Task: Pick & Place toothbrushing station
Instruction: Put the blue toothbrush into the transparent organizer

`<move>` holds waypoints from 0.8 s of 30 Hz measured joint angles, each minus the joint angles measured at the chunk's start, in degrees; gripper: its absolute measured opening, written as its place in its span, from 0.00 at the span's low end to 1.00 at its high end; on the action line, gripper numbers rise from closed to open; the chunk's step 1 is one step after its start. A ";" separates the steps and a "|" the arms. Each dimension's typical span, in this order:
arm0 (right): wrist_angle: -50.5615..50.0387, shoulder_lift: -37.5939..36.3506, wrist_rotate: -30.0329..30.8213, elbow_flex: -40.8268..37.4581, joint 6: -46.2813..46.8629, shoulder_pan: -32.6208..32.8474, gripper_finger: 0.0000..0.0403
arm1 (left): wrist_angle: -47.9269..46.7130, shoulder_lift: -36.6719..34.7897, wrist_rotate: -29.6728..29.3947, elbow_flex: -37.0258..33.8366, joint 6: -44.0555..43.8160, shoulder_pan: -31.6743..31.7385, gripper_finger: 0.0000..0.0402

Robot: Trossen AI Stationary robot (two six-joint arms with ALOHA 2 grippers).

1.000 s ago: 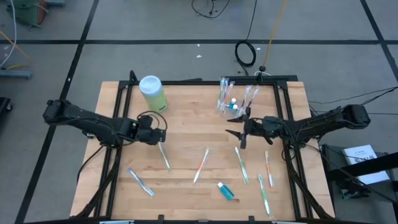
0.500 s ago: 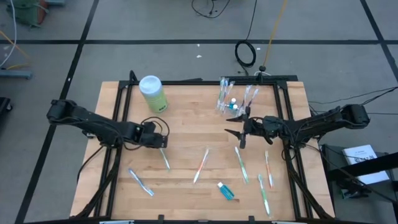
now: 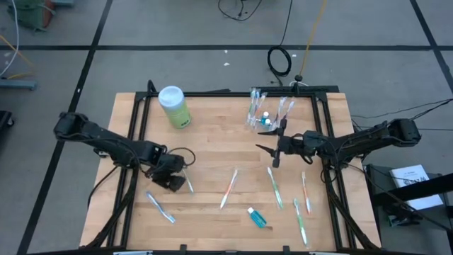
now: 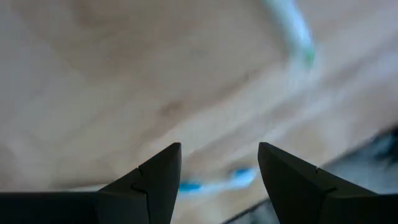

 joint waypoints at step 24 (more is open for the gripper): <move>-6.58 -2.61 0.17 -0.02 -14.97 -0.03 0.49 | 13.18 3.94 -20.16 0.00 35.49 -33.96 0.54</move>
